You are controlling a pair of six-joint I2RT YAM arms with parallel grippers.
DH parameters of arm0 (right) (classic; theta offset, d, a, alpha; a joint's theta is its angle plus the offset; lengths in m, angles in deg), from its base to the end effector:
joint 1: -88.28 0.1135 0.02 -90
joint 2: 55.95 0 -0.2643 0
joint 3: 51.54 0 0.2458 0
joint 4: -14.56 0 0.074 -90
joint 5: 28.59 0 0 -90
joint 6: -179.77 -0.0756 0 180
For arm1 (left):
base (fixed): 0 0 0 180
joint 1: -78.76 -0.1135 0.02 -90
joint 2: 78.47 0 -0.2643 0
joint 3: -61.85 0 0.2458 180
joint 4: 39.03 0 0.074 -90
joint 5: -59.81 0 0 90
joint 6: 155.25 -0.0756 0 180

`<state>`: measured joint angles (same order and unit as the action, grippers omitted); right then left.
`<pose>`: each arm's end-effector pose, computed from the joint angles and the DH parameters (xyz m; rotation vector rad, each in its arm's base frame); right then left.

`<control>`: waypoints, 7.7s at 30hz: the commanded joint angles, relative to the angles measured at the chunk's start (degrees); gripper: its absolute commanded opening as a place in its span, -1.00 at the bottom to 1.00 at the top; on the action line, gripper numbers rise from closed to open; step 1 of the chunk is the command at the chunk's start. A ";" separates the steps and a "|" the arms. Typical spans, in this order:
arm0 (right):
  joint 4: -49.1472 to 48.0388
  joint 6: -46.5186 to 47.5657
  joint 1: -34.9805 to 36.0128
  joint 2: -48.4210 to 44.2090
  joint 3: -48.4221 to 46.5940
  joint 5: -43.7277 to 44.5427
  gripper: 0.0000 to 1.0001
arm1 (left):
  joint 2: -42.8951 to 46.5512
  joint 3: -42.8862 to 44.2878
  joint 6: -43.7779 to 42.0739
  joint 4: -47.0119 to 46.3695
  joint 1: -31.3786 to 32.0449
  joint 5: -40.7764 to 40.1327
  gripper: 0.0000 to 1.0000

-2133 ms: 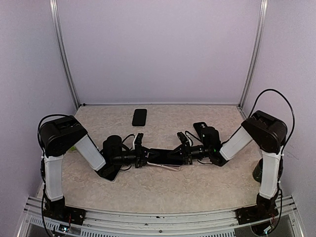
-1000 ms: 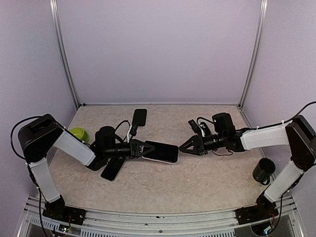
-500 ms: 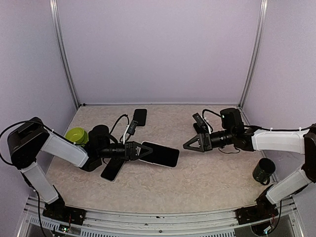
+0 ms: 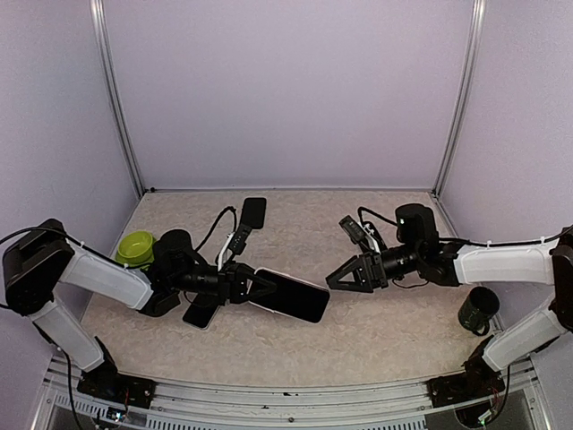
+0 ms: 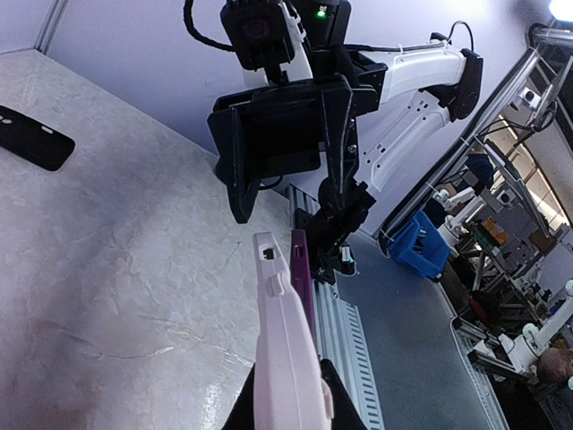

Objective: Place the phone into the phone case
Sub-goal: Press the bottom right corner of the phone case, then press the bottom left corner of the phone case, then pass from the left arm to the right

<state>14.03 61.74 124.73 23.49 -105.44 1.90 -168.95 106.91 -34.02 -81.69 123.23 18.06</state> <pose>0.1987 0.2278 0.2198 -0.9076 2.0180 1.7118 0.1881 -0.2637 0.1967 0.9384 1.6431 -1.6330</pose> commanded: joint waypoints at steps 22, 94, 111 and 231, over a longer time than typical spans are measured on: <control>-5.57 1.58 5.11 2.87 0.75 -6.43 -0.01 | 1.62 -0.55 3.14 -12.06 0.16 5.20 -0.98; -5.31 -6.89 6.48 5.70 -1.28 14.90 0.24 | 4.00 -5.70 7.84 -15.98 -1.51 -13.20 -1.00; -10.25 -11.10 8.29 10.55 -2.99 12.28 -0.52 | 3.21 -6.48 8.69 -17.47 -1.40 -15.85 -1.00; 12.16 38.78 30.22 7.65 -12.96 72.01 0.99 | 0.15 18.52 -3.11 33.15 5.82 -20.00 -1.00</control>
<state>25.82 100.67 154.23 31.05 -116.54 71.34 -168.54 122.12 -37.17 -45.59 128.69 -2.16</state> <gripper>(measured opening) 0.996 0.107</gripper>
